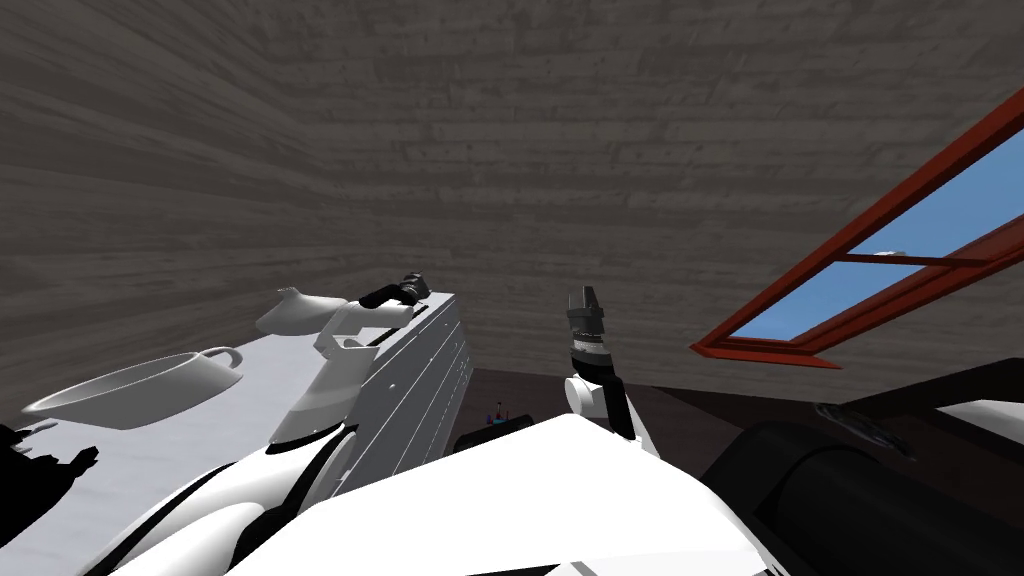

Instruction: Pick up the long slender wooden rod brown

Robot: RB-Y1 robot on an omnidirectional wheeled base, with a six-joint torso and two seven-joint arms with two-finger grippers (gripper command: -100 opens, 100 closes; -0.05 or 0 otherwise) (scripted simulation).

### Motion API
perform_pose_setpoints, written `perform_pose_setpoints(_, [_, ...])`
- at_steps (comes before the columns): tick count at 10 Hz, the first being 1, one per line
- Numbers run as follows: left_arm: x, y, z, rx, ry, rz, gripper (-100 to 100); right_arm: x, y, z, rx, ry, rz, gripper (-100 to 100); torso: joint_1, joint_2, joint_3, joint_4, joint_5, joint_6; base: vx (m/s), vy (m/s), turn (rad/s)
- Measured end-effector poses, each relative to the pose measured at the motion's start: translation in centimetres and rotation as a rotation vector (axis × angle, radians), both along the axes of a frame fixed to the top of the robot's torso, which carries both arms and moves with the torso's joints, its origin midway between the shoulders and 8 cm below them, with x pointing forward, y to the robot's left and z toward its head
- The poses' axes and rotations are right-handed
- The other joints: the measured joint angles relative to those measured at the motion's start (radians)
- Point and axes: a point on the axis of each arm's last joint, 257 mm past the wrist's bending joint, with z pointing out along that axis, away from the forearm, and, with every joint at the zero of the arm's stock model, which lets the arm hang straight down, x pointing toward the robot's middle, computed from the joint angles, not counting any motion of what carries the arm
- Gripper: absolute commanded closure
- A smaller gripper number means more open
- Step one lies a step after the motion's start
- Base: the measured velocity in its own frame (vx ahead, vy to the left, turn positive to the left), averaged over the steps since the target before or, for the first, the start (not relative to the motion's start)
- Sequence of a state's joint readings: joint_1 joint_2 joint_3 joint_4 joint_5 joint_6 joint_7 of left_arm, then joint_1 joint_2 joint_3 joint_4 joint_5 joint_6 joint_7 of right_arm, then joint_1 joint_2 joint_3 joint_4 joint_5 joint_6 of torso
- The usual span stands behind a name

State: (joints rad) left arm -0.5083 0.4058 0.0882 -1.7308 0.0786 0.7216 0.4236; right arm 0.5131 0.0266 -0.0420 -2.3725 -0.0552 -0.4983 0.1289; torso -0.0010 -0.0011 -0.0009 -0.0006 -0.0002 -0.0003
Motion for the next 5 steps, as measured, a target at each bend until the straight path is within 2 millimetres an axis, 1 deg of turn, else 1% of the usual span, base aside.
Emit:
perform_pose_setpoints(1, [0.5,0.7,0.5,-0.009,0.017,0.022,-100,0.0,0.0,0.0,0.000,0.000,0.000,0,-0.001,0.000,0.000,0.000,0.000,0.000,0.020,-0.044,0.056])
perform_pose_setpoints(3, [0.9,1.7,-0.2,-0.024,0.063,0.050,-100,0.0,0.0,0.0,0.000,0.000,0.000,0,0.000,0.000,0.000,0.000,0.000,0.000,0.022,-0.025,0.024])
perform_pose_setpoints(4, [1.3,2.7,0.2,-0.035,0.079,0.073,-100,0.0,0.0,0.0,0.000,0.000,0.000,0,0.000,-0.001,0.000,0.000,0.000,0.000,0.006,-0.031,0.058])
perform_pose_setpoints(5, [1.5,3.4,0.1,-0.047,0.101,0.091,-100,0.0,0.0,0.0,0.000,0.000,0.000,0,0.000,0.000,0.000,0.000,0.000,0.000,0.006,-0.014,0.016])
